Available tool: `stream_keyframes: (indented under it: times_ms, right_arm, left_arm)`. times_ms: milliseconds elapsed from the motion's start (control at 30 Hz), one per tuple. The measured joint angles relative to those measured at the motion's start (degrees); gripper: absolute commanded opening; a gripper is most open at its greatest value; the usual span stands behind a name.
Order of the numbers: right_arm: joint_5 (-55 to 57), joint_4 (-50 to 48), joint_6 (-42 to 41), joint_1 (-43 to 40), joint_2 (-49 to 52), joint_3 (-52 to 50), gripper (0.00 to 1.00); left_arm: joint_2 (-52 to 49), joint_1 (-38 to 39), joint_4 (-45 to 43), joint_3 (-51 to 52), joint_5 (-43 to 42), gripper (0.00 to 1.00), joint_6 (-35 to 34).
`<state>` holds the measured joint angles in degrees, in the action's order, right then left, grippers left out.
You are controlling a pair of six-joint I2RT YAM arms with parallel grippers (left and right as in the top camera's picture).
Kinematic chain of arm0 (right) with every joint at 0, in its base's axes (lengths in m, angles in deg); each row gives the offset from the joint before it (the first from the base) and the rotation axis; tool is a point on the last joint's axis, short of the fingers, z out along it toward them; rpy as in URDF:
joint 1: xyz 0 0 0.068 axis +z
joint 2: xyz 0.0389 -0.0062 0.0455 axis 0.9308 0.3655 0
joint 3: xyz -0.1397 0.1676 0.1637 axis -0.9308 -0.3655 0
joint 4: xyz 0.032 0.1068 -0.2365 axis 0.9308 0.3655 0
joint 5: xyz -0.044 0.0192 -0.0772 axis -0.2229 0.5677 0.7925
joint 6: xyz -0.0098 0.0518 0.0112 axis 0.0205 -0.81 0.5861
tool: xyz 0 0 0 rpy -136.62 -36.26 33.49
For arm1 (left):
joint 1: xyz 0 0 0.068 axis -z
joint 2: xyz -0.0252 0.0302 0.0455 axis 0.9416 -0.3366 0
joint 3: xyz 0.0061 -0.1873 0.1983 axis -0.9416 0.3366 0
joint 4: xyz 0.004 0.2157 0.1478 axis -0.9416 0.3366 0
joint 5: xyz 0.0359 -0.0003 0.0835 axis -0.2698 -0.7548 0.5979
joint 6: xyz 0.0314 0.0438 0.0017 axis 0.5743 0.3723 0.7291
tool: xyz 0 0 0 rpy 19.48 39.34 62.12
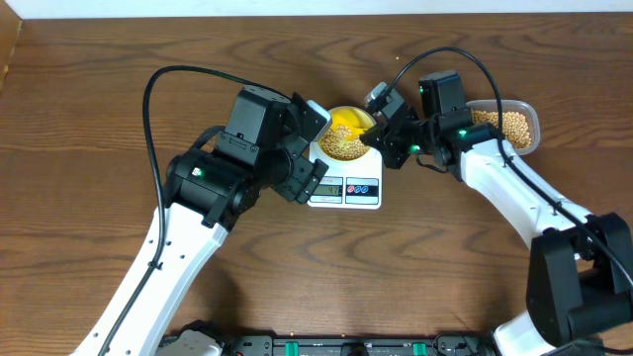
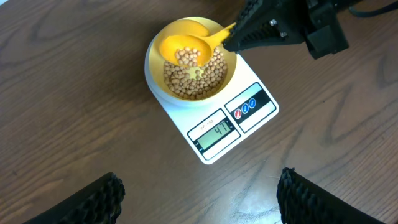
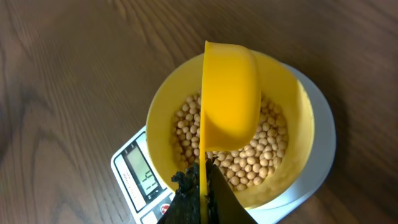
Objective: Scoop item into bowl and weigh 50g on scale
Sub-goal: 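Hold the scoop with beans inside the bowl above the scale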
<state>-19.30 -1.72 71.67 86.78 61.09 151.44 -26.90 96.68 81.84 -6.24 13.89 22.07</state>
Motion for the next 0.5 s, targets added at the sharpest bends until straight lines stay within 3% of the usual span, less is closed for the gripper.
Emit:
stream_keyframes:
  times_ms: [500]
  right_arm:
    - [3.8,-0.2,5.1,0.0,-1.1,0.2,0.01]
  left_arm:
    - [0.0,0.0,0.0,0.0,0.0,0.81,0.0]
